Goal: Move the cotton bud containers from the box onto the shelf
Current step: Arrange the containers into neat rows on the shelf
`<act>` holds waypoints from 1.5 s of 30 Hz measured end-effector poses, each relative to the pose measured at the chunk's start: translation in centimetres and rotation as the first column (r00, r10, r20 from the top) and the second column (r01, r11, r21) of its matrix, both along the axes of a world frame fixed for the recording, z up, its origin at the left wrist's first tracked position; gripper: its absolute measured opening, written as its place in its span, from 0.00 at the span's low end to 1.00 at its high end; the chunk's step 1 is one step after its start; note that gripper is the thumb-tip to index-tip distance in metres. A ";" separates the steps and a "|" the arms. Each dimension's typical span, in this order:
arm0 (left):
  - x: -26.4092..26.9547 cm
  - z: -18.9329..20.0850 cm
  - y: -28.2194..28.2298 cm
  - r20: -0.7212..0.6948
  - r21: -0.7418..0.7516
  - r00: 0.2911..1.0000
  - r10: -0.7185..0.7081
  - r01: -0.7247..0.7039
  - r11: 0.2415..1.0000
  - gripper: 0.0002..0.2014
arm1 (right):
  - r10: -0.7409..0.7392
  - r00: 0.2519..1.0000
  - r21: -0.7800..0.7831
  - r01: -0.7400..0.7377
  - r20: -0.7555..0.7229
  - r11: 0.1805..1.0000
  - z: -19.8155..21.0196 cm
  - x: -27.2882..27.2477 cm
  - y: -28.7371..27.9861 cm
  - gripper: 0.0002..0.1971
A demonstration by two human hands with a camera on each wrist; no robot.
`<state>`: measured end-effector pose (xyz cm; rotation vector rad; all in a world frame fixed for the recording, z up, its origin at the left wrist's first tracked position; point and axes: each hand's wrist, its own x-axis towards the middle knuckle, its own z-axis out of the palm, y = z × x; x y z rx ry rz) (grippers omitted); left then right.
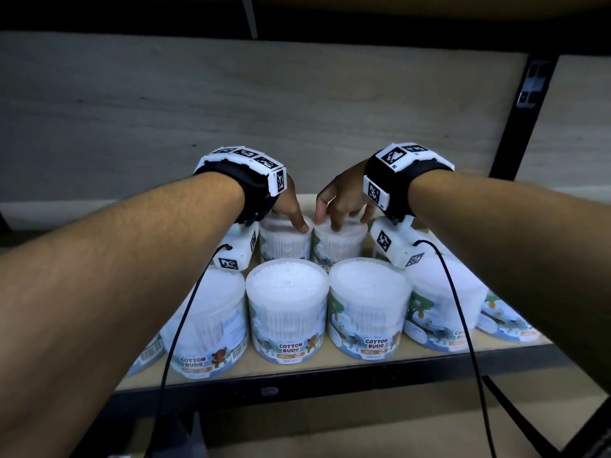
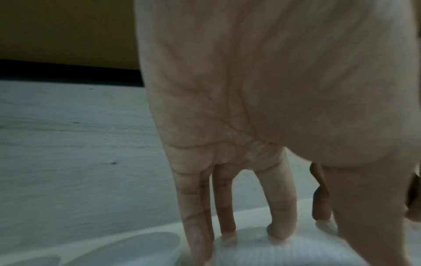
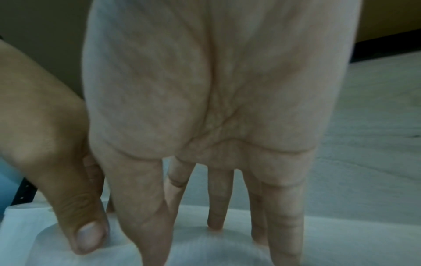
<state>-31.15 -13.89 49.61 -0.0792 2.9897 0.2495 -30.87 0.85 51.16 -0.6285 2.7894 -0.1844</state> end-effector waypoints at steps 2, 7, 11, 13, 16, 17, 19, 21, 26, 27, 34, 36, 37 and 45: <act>0.5 0.2 0.0 0.018 0.013 1.000 -0.005 0.005 1.000 0.27 | -0.002 1.000 0.005 0.002 0.004 1.000 0.0 0.3 0.1 0.20; 1.6 0.6 0.2 0.099 0.073 0.995 0.000 -0.007 0.997 0.29 | -0.006 0.999 -0.002 0.006 0.034 1.000 0.4 1.1 0.5 0.20; 2.5 0.9 0.3 0.131 0.070 0.991 -0.009 0.000 0.998 0.28 | 0.003 0.999 0.014 -0.003 0.051 1.000 0.6 1.7 0.6 0.21; 2.9 1.0 0.5 0.131 0.071 0.991 -0.015 0.006 0.997 0.26 | 0.005 0.998 0.022 -0.006 0.064 1.000 0.6 1.9 0.6 0.21; 3.6 1.1 0.5 0.118 0.064 0.993 -0.028 0.021 0.998 0.23 | 0.012 0.998 0.024 -0.014 0.062 1.000 0.6 2.1 0.7 0.21; 3.7 1.1 0.5 0.119 0.068 0.992 -0.032 0.024 0.997 0.23 | 0.015 0.998 0.019 -0.017 0.062 1.000 0.5 2.1 0.7 0.21; 4.0 1.2 0.5 0.128 0.084 0.991 -0.033 0.022 0.996 0.22 | 0.018 0.997 0.001 -0.019 0.069 1.000 0.6 2.2 0.8 0.21; 4.4 1.2 0.4 0.131 0.096 0.991 -0.030 0.017 0.995 0.22 | 0.025 0.997 -0.007 -0.024 0.075 1.000 0.6 2.4 0.9 0.20; 4.8 1.1 0.2 0.121 0.124 0.992 -0.032 0.017 0.992 0.21 | 0.027 0.995 -0.041 -0.023 0.096 0.999 0.6 3.1 1.0 0.21; 4.9 1.1 0.2 0.122 0.129 0.992 -0.032 0.016 0.992 0.21 | 0.028 0.995 -0.052 -0.022 0.099 0.998 0.6 3.3 1.0 0.21; 5.4 1.1 -0.3 0.135 0.167 0.989 -0.060 0.037 0.985 0.21 | 0.023 0.990 -0.069 -0.014 0.138 0.998 0.8 4.1 1.2 0.20; 5.7 1.1 -0.3 0.142 0.166 0.988 -0.064 0.040 0.985 0.21 | 0.022 0.987 -0.074 -0.010 0.159 0.997 0.9 4.3 1.2 0.20; 5.8 1.1 -0.3 0.142 0.164 0.988 -0.066 0.042 0.985 0.21 | 0.019 0.985 -0.077 -0.006 0.170 0.997 0.9 4.5 1.2 0.21; 6.3 1.0 -0.6 0.162 0.179 0.984 -0.079 0.049 0.983 0.22 | 0.012 0.990 -0.071 -0.002 0.140 0.997 0.9 5.4 1.2 0.22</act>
